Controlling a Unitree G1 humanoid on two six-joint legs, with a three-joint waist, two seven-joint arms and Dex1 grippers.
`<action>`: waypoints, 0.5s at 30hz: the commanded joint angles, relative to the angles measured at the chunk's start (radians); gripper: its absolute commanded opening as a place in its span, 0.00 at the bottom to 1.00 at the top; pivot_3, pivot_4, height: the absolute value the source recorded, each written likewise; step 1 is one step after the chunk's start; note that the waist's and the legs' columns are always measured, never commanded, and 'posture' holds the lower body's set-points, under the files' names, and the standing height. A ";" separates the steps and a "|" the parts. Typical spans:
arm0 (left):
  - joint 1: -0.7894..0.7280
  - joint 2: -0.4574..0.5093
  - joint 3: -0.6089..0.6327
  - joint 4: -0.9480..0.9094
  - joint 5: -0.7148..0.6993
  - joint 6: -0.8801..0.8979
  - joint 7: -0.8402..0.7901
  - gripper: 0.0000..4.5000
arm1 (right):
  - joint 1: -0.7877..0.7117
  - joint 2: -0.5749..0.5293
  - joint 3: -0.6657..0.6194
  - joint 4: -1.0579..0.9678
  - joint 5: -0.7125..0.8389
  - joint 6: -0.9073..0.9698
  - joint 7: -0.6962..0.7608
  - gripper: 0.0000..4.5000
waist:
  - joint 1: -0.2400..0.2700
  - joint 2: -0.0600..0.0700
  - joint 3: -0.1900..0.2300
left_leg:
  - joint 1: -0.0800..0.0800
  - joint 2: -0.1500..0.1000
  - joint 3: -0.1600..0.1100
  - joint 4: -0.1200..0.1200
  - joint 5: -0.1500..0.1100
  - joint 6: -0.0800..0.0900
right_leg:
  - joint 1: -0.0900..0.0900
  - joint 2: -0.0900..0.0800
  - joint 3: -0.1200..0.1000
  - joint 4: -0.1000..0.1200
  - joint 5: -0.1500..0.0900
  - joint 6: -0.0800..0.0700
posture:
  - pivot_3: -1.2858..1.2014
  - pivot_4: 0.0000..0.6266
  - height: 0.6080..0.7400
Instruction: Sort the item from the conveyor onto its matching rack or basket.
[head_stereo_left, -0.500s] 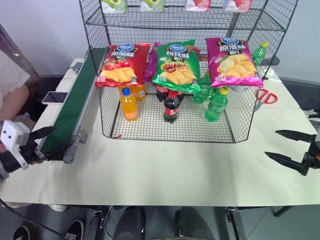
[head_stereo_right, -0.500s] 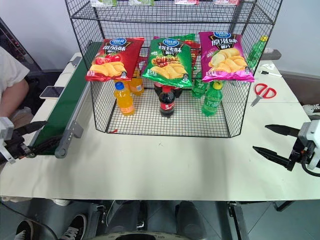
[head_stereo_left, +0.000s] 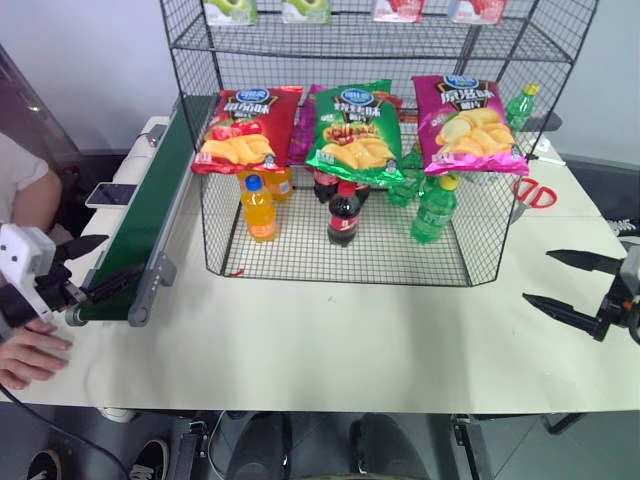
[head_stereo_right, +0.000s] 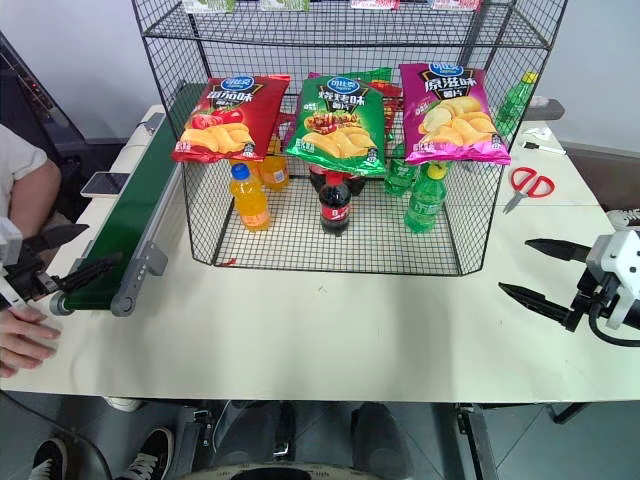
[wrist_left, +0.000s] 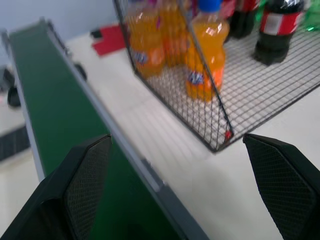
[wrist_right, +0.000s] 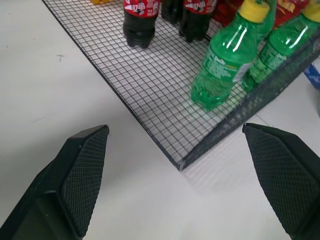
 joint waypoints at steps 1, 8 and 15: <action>-0.023 0.018 0.034 -0.003 -0.026 -0.032 -0.026 1.00 | -0.004 0.008 0.003 -0.044 -0.004 -0.001 -0.024 1.00 | 0.000 0.000 0.000 | 0.000 0.000 0.000 0.000 0.000 0.000 | 0.000 0.000 0.000 0.000 0.000 0.000 | 0.52 0.24 0.99; 0.008 -0.002 0.036 -0.020 -0.012 -0.092 -0.035 1.00 | -0.042 -0.006 0.037 -0.022 -0.009 -0.003 -0.026 1.00 | -0.004 0.000 0.000 | 0.000 0.000 0.000 -0.001 0.000 0.000 | 0.000 0.000 0.000 0.000 0.000 0.000 | 0.52 0.24 0.99; 0.022 -0.004 0.028 -0.025 -0.012 -0.111 -0.030 1.00 | -0.072 -0.006 0.051 0.012 -0.027 -0.020 -0.006 1.00 | 0.000 0.000 0.000 | 0.000 0.000 0.000 -0.001 0.000 0.000 | 0.000 0.000 0.000 0.000 0.000 0.000 | 0.52 0.24 0.99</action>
